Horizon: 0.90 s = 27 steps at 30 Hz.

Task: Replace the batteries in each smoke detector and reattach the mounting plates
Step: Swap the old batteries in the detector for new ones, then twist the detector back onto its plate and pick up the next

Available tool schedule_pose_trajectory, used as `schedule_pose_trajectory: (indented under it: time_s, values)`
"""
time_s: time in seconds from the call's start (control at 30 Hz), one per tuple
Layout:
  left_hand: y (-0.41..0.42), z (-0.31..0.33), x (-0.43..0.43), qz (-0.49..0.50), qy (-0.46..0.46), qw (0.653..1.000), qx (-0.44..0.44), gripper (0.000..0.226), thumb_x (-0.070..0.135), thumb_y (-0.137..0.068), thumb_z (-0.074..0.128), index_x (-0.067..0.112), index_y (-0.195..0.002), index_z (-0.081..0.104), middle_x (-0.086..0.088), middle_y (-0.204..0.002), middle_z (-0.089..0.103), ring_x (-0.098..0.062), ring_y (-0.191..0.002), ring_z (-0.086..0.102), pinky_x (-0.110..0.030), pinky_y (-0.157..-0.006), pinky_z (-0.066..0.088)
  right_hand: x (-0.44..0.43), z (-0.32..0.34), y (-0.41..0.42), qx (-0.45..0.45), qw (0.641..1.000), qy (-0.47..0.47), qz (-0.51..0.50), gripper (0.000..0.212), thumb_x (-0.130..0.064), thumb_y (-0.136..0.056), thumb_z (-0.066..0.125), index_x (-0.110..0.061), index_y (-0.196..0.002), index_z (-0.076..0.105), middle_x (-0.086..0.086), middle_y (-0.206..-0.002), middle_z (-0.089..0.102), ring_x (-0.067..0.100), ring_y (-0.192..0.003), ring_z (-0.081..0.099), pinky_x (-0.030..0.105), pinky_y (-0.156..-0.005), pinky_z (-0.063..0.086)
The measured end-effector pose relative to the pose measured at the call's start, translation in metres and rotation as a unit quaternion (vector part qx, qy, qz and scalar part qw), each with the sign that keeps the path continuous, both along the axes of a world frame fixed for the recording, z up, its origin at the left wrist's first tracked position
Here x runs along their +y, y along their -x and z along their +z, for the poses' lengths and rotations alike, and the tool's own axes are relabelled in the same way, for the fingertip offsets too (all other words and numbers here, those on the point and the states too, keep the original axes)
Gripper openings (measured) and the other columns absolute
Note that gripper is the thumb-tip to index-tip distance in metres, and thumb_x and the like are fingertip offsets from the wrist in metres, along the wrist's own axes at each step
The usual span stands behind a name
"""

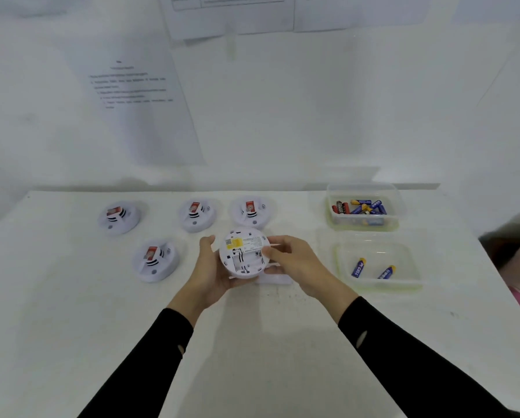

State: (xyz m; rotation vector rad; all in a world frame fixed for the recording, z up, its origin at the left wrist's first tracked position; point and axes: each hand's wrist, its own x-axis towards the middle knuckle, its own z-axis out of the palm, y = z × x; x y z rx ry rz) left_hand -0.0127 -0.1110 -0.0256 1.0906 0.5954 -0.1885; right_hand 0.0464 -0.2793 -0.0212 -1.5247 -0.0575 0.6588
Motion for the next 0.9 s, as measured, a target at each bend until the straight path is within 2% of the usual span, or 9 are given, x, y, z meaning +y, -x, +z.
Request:
schedule_pose_trajectory:
  time_s: [0.13,0.2,0.33,0.4,0.53,0.63,0.7,0.8,0.9]
  values:
    - [0.001,-0.006,0.027,-0.043,-0.163,0.985,0.035,0.036,0.032,-0.106,0.035,0.011,-0.113,0.063,-0.015,-0.113,0.07,-0.025,-0.092,0.065,-0.03,-0.075,0.053,0.015,-0.015,0.005,0.053,0.998,-0.012,-0.035,0.026,-0.004,-0.091,0.062,-0.002,-0.117,0.059,0.014,-0.106,0.07,0.025,-0.086,0.072,0.032,-0.072,0.06]
    - [0.002,-0.011,0.036,-0.051,-0.198,0.978,0.029,0.029,0.03,-0.107,0.04,0.012,-0.111,0.062,-0.01,-0.109,0.071,-0.023,-0.092,0.07,-0.027,-0.07,0.057,0.02,-0.021,0.008,0.06,0.997,-0.009,-0.056,0.026,-0.001,-0.091,0.062,0.001,-0.116,0.058,0.016,-0.106,0.069,0.024,-0.082,0.072,0.029,-0.067,0.06]
    - [0.0,-0.018,0.048,-0.052,-0.259,0.964,0.018,0.028,0.031,-0.104,0.049,0.012,-0.106,0.069,-0.01,-0.106,0.075,-0.021,-0.09,0.072,-0.026,-0.072,0.059,0.031,-0.027,0.011,0.033,0.995,0.048,-0.085,0.024,-0.004,-0.09,0.062,-0.001,-0.115,0.061,0.015,-0.104,0.07,0.025,-0.086,0.071,0.03,-0.072,0.06]
    - [0.0,-0.02,0.052,-0.079,-0.298,0.951,0.015,0.029,0.035,-0.103,0.049,0.017,-0.099,0.071,-0.008,-0.105,0.075,-0.021,-0.094,0.071,-0.032,-0.08,0.06,0.033,-0.027,0.012,0.024,0.993,0.073,-0.091,0.023,-0.007,-0.089,0.063,-0.003,-0.112,0.063,0.015,-0.102,0.071,0.025,-0.082,0.07,0.03,-0.069,0.059]
    - [0.005,-0.016,0.067,-0.122,-0.393,0.911,-0.019,0.033,0.036,-0.102,0.05,0.018,-0.125,0.064,0.0,-0.121,0.066,-0.016,-0.097,0.069,-0.03,-0.089,0.056,0.036,-0.024,0.015,0.035,0.989,0.088,-0.11,0.021,-0.011,-0.087,0.068,-0.003,-0.106,0.066,0.018,-0.099,0.071,0.024,-0.076,0.068,0.031,-0.064,0.06]
    - [0.012,-0.011,0.092,-0.057,-0.471,0.875,-0.093,0.017,0.023,-0.098,0.058,0.023,-0.114,0.066,-0.001,-0.119,0.063,-0.005,-0.09,0.062,-0.014,-0.078,0.048,0.037,-0.023,0.016,0.016,0.985,0.108,-0.13,0.022,-0.021,-0.087,0.07,-0.006,-0.103,0.067,0.011,-0.096,0.07,0.021,-0.076,0.067,0.033,-0.065,0.06]
    - [0.016,-0.011,0.115,-0.008,-0.535,0.838,-0.111,0.016,0.022,-0.093,0.066,0.024,-0.108,0.067,-0.002,-0.118,0.063,-0.014,-0.098,0.059,-0.019,-0.084,0.046,0.038,-0.02,0.018,-0.033,0.976,0.143,-0.162,0.022,-0.028,-0.088,0.068,-0.01,-0.101,0.068,0.004,-0.096,0.069,0.015,-0.075,0.063,0.029,-0.063,0.055]
    - [0.021,-0.015,0.148,-0.002,-0.626,0.779,-0.013,0.059,0.043,-0.078,0.08,0.025,-0.129,0.057,-0.002,-0.138,0.052,-0.031,-0.129,0.042,-0.043,-0.105,0.034,0.046,-0.01,0.022,-0.135,0.951,0.174,-0.218,0.01,-0.022,-0.092,0.061,-0.019,-0.098,0.067,-0.009,-0.095,0.066,0.005,-0.081,0.059,0.022,-0.073,0.05]
    - [0.027,-0.021,0.164,-0.094,-0.609,0.782,0.096,0.111,0.06,-0.063,0.085,0.025,-0.151,0.028,-0.003,-0.155,0.029,-0.032,-0.144,0.023,-0.048,-0.115,0.022,0.069,0.003,0.03,-0.182,0.947,0.158,-0.21,0.015,-0.016,-0.093,0.055,-0.022,-0.099,0.067,-0.014,-0.094,0.064,0.003,-0.063,0.051,0.009,-0.06,0.042]
